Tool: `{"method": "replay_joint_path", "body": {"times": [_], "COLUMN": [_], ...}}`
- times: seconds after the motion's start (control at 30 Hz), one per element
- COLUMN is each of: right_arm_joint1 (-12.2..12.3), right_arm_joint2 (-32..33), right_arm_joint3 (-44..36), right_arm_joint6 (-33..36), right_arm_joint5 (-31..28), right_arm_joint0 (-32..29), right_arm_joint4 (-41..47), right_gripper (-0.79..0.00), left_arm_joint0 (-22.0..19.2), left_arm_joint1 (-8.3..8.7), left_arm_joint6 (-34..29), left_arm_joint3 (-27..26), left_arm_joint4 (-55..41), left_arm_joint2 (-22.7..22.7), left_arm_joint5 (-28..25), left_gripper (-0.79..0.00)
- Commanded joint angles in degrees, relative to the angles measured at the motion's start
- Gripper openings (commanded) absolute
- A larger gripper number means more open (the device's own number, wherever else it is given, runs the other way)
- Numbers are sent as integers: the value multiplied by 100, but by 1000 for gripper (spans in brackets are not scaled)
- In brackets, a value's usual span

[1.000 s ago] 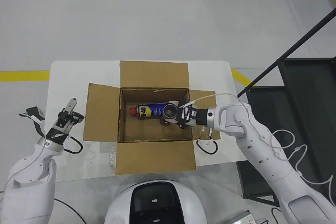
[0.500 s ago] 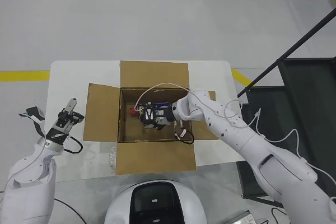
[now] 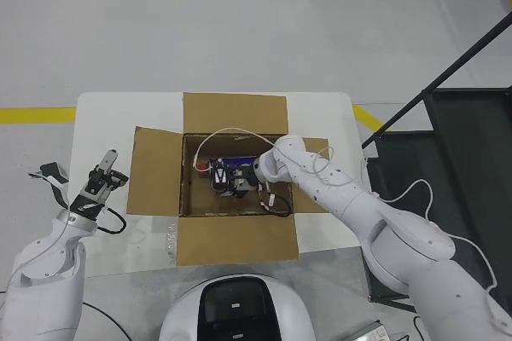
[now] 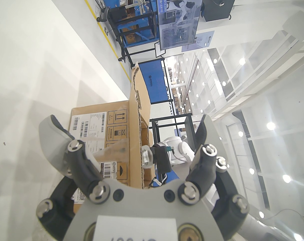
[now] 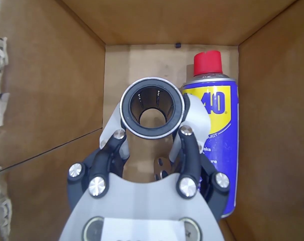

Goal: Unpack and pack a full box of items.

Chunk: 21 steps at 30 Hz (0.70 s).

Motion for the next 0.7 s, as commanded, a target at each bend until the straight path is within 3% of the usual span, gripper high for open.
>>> {"method": "replay_joint_path", "body": {"times": [0.0,0.07,0.1,0.13,0.4,0.67], "right_arm_joint1": [-74,-142,-172,-199,-171,373], "right_arm_joint2": [-46,-85,-94,-99,18,580], "right_arm_joint3": [203,369,447,510,574,-553], "right_arm_joint6": [-136,-244,-306,-367,-1076,-1629], "right_arm_joint5": [22,32,27,17,-70,-217], "right_arm_joint0": [33,66,80,103,259,66], "right_arm_joint4": [-81,-157,-171,-192,-517,-951], "right_gripper": [-665,-477,-332,-25,0,0], "left_arm_joint0": [0,0,0,0,0,-3], "left_arm_joint1": [0,0,0,0,0,10], "left_arm_joint6": [0,0,0,0,0,104], "left_arm_joint3": [0,0,0,0,0,-11], "left_arm_joint4": [0,0,0,0,0,84], "left_arm_joint2": [0,0,0,0,0,17], "left_arm_joint5": [0,0,0,0,0,96], "left_gripper": [0,0,0,0,0,0]}}
